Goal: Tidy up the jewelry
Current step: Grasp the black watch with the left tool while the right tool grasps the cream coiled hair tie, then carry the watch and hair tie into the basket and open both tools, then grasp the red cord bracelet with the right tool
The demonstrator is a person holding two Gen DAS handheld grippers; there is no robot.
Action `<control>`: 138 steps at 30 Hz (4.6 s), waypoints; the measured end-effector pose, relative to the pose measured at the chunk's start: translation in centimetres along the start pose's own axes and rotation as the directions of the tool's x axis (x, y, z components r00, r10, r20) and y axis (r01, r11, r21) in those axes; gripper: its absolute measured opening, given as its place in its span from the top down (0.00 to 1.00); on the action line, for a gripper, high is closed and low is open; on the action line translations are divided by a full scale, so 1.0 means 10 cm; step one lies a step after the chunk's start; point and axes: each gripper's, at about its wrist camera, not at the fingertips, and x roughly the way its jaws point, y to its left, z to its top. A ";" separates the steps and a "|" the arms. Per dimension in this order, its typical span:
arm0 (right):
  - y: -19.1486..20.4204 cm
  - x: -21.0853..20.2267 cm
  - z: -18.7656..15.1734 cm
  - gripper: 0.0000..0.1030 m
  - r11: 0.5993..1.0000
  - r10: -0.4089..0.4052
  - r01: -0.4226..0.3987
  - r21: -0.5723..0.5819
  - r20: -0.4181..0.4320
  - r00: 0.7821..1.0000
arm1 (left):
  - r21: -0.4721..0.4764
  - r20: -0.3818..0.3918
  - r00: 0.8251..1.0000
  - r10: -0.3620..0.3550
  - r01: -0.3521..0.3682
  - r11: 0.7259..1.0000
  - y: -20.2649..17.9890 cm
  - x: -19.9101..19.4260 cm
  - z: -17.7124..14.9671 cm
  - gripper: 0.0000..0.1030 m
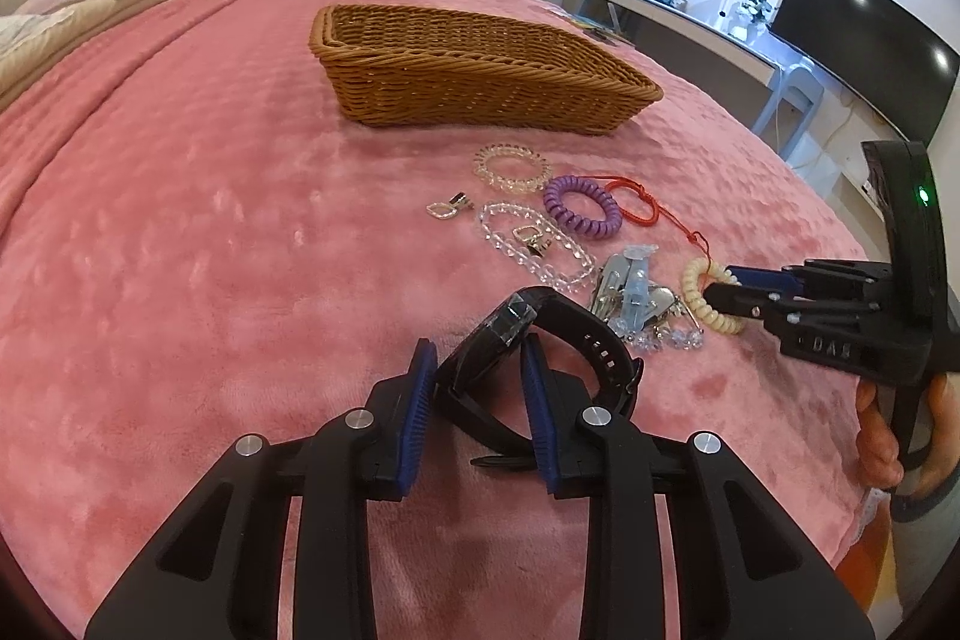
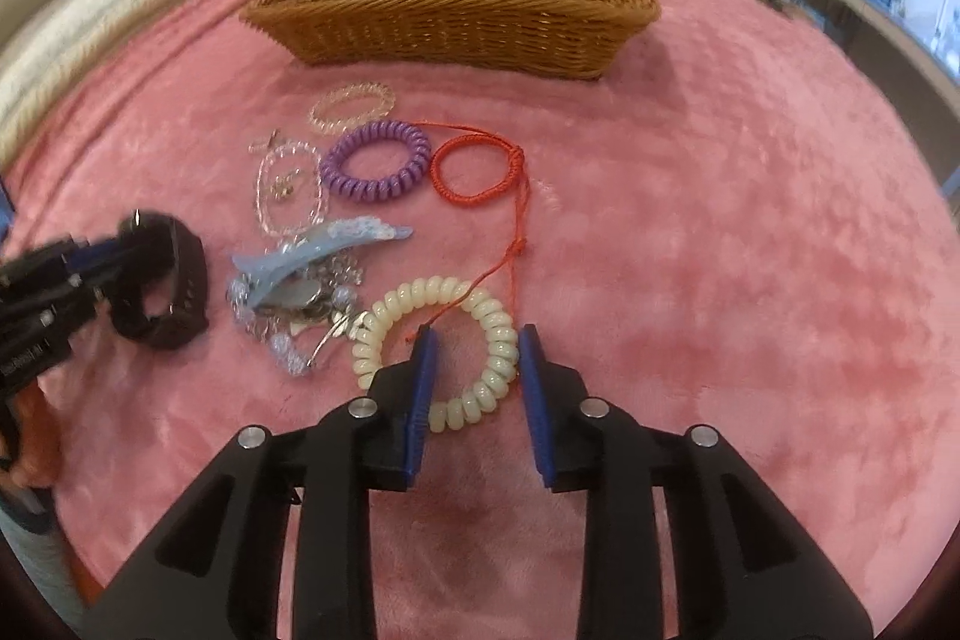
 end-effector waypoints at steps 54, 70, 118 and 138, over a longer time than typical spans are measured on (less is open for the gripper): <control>-0.39 0.08 2.01 0.91 0.988 0.012 -0.048 0.146 0.235 0.972 | -0.054 0.214 0.971 0.103 -0.094 0.994 0.02 0.41 2.03 0.80; -0.55 1.08 2.12 0.90 0.982 0.006 -0.013 0.190 0.041 0.999 | -0.044 0.063 0.987 0.145 -0.142 0.989 0.27 1.21 2.00 0.77; -0.32 0.38 0.59 0.74 0.994 -0.008 -0.010 0.109 0.164 0.986 | 0.069 -0.033 0.992 0.121 -0.119 0.991 0.05 0.79 0.67 0.64; -0.46 0.39 0.59 0.74 0.980 0.087 -0.114 0.162 0.166 0.982 | 0.003 0.018 0.998 0.063 -0.063 0.998 0.21 0.65 0.65 1.00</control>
